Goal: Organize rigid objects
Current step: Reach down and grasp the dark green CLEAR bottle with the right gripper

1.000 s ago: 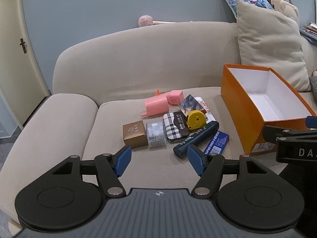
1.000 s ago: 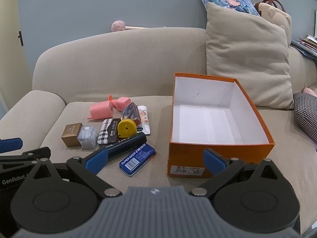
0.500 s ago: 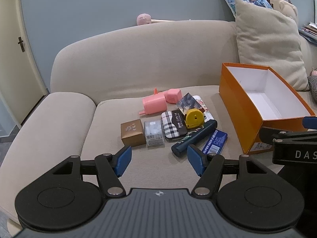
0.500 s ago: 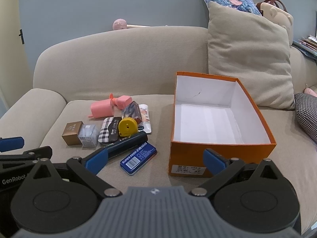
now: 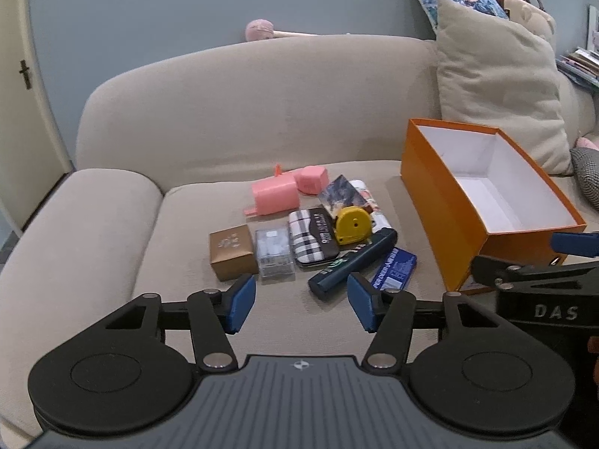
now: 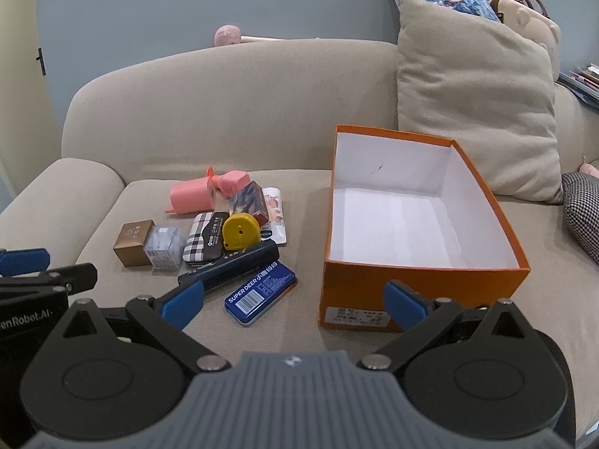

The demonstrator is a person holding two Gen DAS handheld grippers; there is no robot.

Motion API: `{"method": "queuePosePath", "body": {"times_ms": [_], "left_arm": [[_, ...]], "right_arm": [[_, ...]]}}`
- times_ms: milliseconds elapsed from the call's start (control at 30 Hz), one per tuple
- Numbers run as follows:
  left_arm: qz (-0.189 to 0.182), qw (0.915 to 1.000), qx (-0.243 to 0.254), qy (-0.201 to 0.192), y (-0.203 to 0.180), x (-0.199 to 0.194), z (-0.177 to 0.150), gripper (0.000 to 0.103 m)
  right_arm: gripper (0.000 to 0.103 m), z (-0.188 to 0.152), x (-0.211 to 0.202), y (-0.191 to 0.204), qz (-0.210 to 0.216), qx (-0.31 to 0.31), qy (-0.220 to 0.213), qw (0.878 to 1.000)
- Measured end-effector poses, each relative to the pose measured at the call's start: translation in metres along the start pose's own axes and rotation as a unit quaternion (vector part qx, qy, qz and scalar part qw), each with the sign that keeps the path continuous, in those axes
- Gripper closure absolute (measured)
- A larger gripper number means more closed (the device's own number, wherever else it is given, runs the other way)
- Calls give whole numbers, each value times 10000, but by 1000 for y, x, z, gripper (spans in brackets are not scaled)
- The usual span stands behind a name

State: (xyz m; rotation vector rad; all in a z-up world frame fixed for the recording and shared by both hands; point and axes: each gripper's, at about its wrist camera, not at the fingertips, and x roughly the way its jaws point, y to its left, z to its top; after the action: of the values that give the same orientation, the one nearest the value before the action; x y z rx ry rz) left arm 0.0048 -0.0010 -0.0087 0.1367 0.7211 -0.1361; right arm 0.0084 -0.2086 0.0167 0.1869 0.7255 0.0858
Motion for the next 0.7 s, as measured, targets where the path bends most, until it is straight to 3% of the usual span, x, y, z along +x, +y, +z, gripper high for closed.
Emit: {"method": "queuePosePath", "body": {"times_ms": [200, 367, 433, 533, 700], "left_arm": [[-313, 9994, -29, 140, 6, 21, 11, 49], [-702, 9969, 72, 335, 11, 47, 20, 65], [-866, 9953, 174, 407, 11, 59, 24, 67], [-1073, 9923, 364, 508, 9, 79, 28, 67], [-1256, 9863, 801, 710, 2, 116, 33, 68]], "right_arm": [[31, 11, 23, 7, 308, -233, 176, 9991], [54, 21, 49, 16, 651, -420, 380, 9963], [68, 24, 63, 19, 833, -390, 524, 9944], [80, 25, 88, 25, 934, -369, 773, 9919], [83, 30, 130, 23, 935, 177, 1134, 9890]]}}
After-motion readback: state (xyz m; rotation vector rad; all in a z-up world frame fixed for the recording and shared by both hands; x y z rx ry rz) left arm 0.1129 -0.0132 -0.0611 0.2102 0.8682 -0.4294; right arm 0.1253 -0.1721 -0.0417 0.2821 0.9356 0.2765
